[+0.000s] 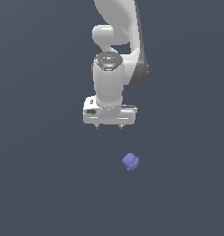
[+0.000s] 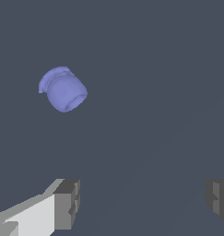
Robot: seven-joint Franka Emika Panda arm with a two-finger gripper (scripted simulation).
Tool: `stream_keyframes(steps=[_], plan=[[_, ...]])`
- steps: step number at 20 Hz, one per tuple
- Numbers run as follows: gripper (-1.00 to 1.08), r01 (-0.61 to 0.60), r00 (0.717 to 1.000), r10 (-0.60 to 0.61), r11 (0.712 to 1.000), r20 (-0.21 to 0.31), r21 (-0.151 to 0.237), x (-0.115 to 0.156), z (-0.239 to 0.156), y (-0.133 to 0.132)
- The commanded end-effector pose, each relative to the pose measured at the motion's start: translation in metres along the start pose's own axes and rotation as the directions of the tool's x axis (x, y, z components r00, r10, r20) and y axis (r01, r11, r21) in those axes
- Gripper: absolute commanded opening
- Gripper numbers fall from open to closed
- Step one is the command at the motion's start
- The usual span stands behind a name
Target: Pick up the object and move it to a goal position.
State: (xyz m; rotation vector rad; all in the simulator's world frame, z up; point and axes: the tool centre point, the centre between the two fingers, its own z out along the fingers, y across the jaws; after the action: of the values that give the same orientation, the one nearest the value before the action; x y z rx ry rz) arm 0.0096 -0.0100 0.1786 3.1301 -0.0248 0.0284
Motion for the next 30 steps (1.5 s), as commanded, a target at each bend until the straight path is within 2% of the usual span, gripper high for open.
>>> stream_keyframes(steps=[1, 4, 10, 16, 21, 26, 30], plan=[[1.0, 0.0, 1.0, 0.0, 1.0, 0.0, 0.0, 0.0, 0.0, 0.0], [1.0, 0.011, 1.0, -0.011, 1.0, 0.003, 0.003, 0.0, 0.001, -0.006], [1.0, 0.058, 0.998, -0.058, 0.998, 0.019, 0.017, -0.002, 0.003, -0.037], [1.0, 0.067, 0.998, -0.067, 0.998, 0.019, 0.016, 0.0, 0.004, -0.037], [1.0, 0.119, 0.993, -0.119, 0.993, 0.019, 0.015, 0.009, 0.009, -0.042], [1.0, 0.209, 0.978, -0.209, 0.978, 0.018, 0.013, 0.025, 0.019, -0.052], [1.0, 0.306, 0.952, -0.306, 0.952, 0.017, 0.012, 0.042, 0.032, -0.063]])
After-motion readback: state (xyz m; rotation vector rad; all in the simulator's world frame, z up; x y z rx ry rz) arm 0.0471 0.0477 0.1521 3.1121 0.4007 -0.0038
